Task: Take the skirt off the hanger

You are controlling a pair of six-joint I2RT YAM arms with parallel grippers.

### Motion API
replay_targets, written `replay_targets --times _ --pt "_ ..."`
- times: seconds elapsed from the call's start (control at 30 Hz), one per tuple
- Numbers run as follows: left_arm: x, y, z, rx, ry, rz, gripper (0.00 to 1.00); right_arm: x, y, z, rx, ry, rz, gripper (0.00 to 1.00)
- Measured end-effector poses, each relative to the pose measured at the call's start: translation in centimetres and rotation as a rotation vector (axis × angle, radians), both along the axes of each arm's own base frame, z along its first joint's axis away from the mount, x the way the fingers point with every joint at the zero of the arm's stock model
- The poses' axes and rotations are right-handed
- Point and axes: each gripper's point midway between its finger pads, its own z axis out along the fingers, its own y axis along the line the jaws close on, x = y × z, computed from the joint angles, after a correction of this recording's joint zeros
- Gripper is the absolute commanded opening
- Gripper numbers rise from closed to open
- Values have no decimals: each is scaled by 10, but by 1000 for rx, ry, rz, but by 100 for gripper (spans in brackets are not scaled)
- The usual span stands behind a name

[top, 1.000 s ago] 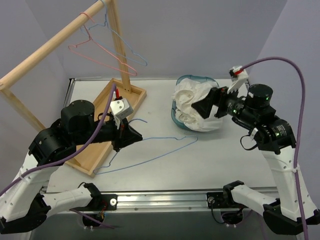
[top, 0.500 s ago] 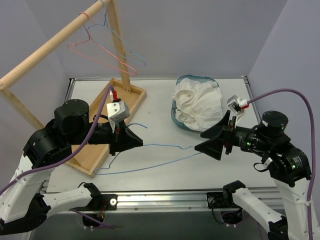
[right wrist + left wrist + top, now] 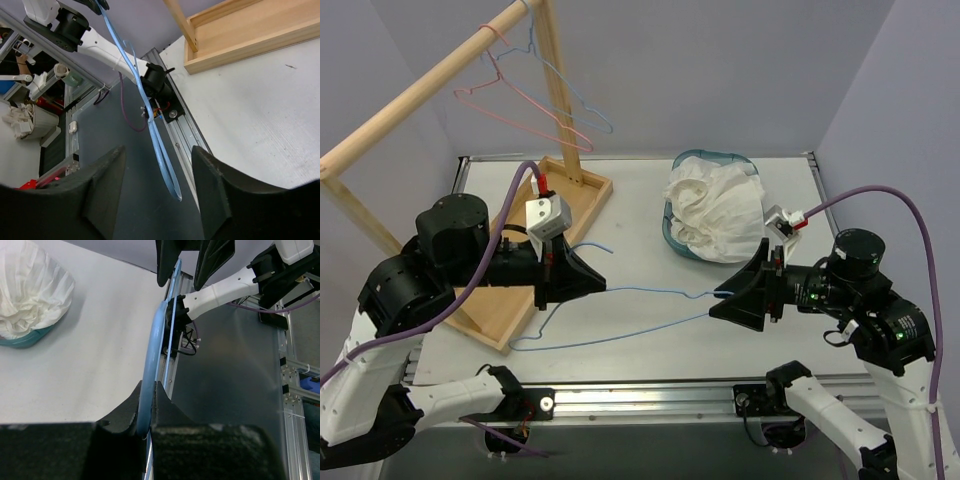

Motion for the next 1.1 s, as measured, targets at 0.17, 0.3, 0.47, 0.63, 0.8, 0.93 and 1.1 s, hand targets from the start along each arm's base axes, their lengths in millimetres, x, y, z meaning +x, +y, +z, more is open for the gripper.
replay_targets --times 0.17,0.3,0.47,0.63,0.8,0.93,1.1 --pt "-2 -3 5 -18 15 -11 2 -2 5 -2 -10 6 39 0" --pt "3 -6 3 -10 46 6 24 1 9 -5 -29 18 64 0" --pt "13 -10 5 -18 57 58 94 9 10 7 -44 -29 39 0" --pt "53 5 -1 20 46 320 94 28 11 4 -82 -43 -22 0" --pt "82 51 12 -11 -23 631 94 51 15 -11 -135 -6 -60 0" --pt "90 100 26 -66 -69 855 94 65 18 -18 -161 20 -77 0" --pt "87 131 20 -87 -91 968 94 88 26 -3 -146 -8 -115 0"
